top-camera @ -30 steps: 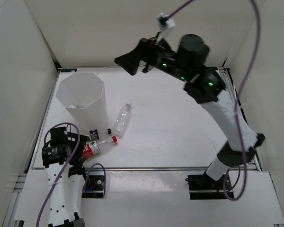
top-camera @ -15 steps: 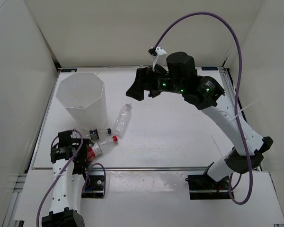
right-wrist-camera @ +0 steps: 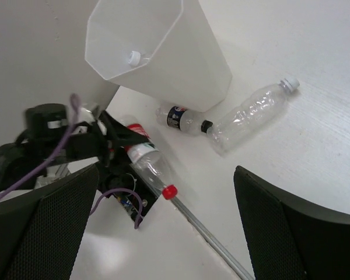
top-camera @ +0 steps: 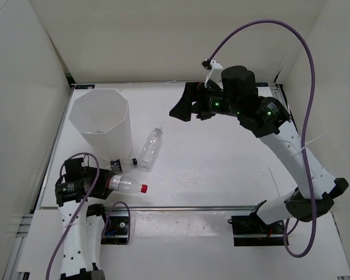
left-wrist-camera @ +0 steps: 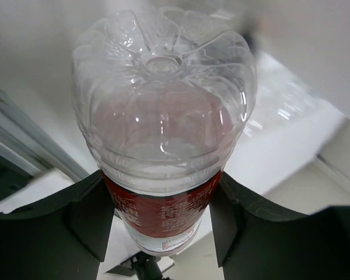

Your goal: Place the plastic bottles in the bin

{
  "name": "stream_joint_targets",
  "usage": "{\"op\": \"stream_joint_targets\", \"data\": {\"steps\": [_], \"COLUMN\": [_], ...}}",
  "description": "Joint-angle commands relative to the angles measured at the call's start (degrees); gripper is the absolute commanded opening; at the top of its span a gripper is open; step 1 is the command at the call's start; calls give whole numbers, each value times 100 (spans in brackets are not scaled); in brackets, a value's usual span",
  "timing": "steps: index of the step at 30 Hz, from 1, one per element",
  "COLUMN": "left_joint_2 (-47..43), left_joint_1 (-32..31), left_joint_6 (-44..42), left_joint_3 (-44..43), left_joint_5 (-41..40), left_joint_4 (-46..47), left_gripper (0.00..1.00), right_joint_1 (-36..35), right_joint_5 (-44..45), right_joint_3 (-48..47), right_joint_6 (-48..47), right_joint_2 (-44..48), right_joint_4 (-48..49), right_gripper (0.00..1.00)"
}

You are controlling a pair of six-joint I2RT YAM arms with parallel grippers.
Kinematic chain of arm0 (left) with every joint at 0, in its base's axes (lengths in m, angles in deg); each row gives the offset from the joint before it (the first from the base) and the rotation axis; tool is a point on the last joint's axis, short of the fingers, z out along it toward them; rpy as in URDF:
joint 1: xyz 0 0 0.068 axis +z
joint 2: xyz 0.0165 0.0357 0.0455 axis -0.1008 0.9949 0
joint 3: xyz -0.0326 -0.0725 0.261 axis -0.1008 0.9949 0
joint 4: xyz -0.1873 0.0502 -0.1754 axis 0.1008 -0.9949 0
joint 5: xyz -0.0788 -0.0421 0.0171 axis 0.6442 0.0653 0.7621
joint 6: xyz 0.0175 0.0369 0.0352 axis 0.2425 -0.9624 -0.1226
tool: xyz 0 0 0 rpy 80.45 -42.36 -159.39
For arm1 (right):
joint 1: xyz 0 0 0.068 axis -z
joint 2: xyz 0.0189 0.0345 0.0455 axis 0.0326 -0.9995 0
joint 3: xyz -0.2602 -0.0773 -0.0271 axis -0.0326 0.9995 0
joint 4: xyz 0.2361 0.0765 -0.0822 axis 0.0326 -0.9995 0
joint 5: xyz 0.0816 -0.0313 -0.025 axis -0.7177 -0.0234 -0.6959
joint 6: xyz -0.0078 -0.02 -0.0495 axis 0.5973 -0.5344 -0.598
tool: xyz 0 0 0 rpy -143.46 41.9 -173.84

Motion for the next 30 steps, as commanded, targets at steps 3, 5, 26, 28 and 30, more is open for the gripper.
{"op": "stream_joint_targets", "data": {"steps": [3,5,26,28,30], "left_joint_2": [-264,-185,2399,2653,2654], "left_joint_1": [-25,-25,-25,-77,-138], "left_joint_6": [-452,-663,-2773,-2825,-2826], "left_joint_3": [-1856,-2393,-5041,-5171,-5225], "left_joint_5": [348,243,-2728,-2728,-2728], "left_joint_4": [-467,-327,2459,2460,2460], "left_gripper": [54,53,68,83,100], "right_joint_1": [348,418,1377,1237,1176], "right_joint_5": [-294,-426,-1771,-1692,-1692], "right_joint_3": [241,363,1822,2033,2226], "right_joint_6": [374,374,1675,1675,1675], "right_joint_2": [105,105,-62,-114,-281], "right_joint_4": [112,112,726,840,937], "right_gripper": [100,100,100,100,100]}}
